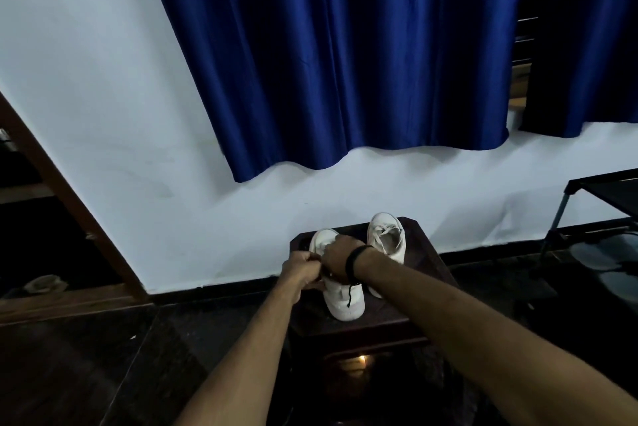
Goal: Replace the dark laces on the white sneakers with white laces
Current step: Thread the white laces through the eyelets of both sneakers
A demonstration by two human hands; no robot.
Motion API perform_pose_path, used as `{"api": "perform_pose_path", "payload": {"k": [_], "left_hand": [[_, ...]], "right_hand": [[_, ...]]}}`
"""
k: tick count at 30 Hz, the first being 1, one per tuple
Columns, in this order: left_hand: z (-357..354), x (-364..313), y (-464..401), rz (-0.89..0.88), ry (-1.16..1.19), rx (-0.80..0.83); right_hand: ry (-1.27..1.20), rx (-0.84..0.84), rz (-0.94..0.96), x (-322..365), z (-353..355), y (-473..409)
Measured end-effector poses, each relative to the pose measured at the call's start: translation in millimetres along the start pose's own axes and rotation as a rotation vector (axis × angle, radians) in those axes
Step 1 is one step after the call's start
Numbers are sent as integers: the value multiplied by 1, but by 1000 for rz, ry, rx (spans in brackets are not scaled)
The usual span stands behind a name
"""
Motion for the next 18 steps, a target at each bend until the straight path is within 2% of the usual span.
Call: {"api": "perform_pose_path", "payload": {"k": [3,8,10,14,18], "left_hand": [[0,-3,11,27,-29,69],[2,-7,21,91,-150,232],[1,-7,19,94,-269,193],[-1,-14,12,11,-356,3],[-7,-26,6,-14,-597,-38]], "right_hand": [[-10,-42,-65,-2,2,-1],[-175,-161,-226,-11,-15,-3],[-211,-176,-263,-8,-21,-7],[-240,-160,-260,-6,-22,-10],[-304,-85,-210,-9,-25,-3]]}}
Point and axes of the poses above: each hand's wrist, its own y-axis away from the middle knuckle, its own z-axis out of the back of the hand, x = y × z, the point moved 2 cm from there along -y, towards the middle knuckle, and after that the axes turned 12 degrees about x, right-handed, at the moved point
